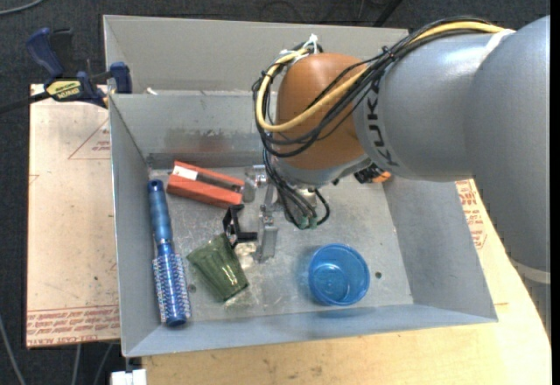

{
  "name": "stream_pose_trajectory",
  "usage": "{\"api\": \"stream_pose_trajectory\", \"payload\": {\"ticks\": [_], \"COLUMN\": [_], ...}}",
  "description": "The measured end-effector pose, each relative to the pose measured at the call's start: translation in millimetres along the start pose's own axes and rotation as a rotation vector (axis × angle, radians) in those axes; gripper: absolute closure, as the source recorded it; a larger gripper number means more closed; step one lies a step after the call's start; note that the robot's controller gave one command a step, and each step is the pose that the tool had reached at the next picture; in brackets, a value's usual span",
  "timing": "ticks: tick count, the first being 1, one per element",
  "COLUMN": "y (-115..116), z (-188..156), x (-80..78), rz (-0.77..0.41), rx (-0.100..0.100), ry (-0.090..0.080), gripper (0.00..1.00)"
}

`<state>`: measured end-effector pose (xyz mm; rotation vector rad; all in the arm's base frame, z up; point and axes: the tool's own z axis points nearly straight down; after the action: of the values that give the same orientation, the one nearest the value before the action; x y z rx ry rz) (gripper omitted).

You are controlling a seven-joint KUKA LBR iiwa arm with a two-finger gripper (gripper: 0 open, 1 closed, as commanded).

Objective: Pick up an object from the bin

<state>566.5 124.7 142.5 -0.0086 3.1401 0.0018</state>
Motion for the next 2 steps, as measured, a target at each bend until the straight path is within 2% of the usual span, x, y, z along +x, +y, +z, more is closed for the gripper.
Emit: {"api": "stream_pose_trajectory", "payload": {"ticks": [1, 2], "y": [1, -3], "z": [21, 47], "x": [-1.5, -33.6], "rz": [-0.196, -0.126], "rx": [-0.001, -0.005], "ry": [-0.004, -0.022], "gripper": [0.0, 0.0]}}
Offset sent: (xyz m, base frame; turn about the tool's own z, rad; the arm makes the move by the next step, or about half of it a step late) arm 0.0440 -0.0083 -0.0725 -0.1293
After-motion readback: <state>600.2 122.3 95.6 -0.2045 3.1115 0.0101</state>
